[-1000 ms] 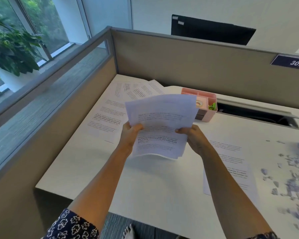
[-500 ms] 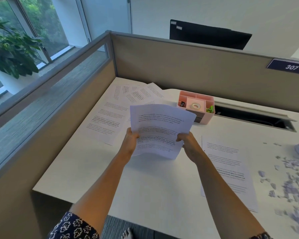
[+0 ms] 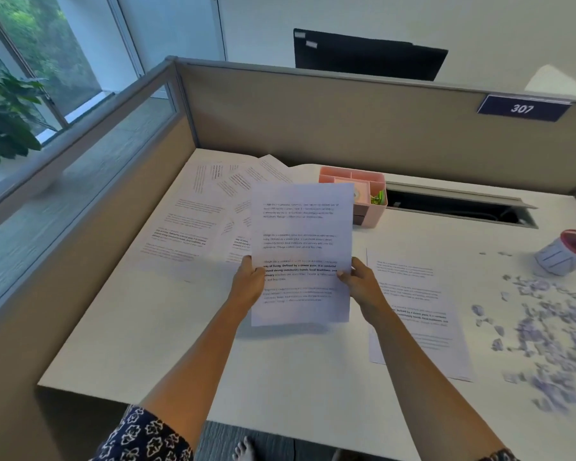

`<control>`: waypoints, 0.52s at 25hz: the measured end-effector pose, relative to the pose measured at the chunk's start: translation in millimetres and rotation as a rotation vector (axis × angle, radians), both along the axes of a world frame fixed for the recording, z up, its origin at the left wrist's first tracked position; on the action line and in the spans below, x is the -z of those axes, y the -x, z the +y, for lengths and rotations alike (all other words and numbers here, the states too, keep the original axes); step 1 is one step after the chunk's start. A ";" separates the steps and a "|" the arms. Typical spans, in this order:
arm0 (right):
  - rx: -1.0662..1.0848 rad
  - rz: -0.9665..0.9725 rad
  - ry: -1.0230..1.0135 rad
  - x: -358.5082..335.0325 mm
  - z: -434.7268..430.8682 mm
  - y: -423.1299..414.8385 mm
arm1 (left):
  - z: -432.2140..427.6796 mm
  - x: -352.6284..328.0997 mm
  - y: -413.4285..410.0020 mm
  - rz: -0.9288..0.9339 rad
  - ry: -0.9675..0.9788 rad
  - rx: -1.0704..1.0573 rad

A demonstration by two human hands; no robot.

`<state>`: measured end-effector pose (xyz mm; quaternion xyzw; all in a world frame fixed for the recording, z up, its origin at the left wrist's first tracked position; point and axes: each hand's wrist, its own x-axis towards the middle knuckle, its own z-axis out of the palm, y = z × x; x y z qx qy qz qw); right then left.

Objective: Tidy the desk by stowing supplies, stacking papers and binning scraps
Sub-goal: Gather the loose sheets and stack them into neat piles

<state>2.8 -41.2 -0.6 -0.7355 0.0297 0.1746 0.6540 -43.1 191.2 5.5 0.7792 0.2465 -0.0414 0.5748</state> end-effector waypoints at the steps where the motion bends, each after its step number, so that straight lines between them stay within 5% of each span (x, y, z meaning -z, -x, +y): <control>1: 0.034 0.005 0.006 -0.2 -8.2 -0.3 | -6.4 3.0 -2.3 0.005 -0.009 0.013; 13: 0.348 0.214 0.109 16.7 -161.2 9.7 | -128.5 32.7 -30.9 0.149 0.091 0.206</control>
